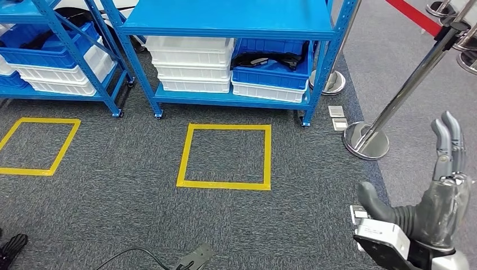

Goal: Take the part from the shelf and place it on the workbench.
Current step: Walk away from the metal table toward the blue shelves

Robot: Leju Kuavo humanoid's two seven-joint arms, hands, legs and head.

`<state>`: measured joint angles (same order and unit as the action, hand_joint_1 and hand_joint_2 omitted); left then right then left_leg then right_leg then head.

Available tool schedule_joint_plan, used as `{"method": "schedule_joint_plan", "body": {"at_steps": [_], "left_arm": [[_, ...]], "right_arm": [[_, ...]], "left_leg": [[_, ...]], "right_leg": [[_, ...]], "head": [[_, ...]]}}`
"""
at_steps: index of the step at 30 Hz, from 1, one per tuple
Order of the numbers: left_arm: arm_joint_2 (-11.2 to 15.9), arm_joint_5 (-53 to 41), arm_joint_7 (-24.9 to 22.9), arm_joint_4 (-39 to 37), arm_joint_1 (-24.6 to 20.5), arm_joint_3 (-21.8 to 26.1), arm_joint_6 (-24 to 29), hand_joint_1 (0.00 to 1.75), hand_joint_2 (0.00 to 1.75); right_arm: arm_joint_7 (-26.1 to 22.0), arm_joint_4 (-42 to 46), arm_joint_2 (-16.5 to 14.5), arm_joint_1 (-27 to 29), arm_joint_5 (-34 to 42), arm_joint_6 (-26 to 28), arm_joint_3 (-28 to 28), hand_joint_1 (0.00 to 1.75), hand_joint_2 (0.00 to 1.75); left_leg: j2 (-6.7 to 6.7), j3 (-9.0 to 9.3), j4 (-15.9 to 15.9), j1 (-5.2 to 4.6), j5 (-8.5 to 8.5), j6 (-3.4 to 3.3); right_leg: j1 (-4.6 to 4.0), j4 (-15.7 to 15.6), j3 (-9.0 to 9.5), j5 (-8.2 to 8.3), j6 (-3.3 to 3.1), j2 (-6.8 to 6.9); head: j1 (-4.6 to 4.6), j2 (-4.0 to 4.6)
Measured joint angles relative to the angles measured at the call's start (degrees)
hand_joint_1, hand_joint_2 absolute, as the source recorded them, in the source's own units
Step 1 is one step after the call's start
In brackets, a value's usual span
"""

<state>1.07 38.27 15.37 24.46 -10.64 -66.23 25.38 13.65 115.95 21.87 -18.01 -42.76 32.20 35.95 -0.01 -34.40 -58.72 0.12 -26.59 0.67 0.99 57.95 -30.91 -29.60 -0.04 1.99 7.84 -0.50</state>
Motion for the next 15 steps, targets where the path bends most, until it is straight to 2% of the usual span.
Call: {"method": "schedule_joint_plan", "body": {"at_steps": [5, 15], "left_arm": [[0.0, 0.1, 0.5, -0.1, 0.0, 0.0, -0.8, 0.0, 0.0], [0.0, 0.1, 1.7, -0.1, 0.0, 0.0, -1.0, 0.0, 0.0]], "right_arm": [[-0.1, 0.0, 0.0, -0.1, 0.0, 0.0, 0.0, 0.0, 0.0], [-0.1, 0.0, 0.0, -0.1, 0.2, -0.2, 0.0, 0.0, 0.0]], "left_leg": [[-0.01, 0.07, 0.0, 0.0, -0.04, -0.06], [-0.02, 0.16, -0.2, 0.02, -0.1, -0.14]], "right_leg": [[-0.03, -0.1, 0.09, -0.01, 0.25, 0.0], [-0.07, -0.1, 0.15, 0.02, 0.31, 0.01]], "head": [[0.02, 0.0], [0.03, 0.0]]}}
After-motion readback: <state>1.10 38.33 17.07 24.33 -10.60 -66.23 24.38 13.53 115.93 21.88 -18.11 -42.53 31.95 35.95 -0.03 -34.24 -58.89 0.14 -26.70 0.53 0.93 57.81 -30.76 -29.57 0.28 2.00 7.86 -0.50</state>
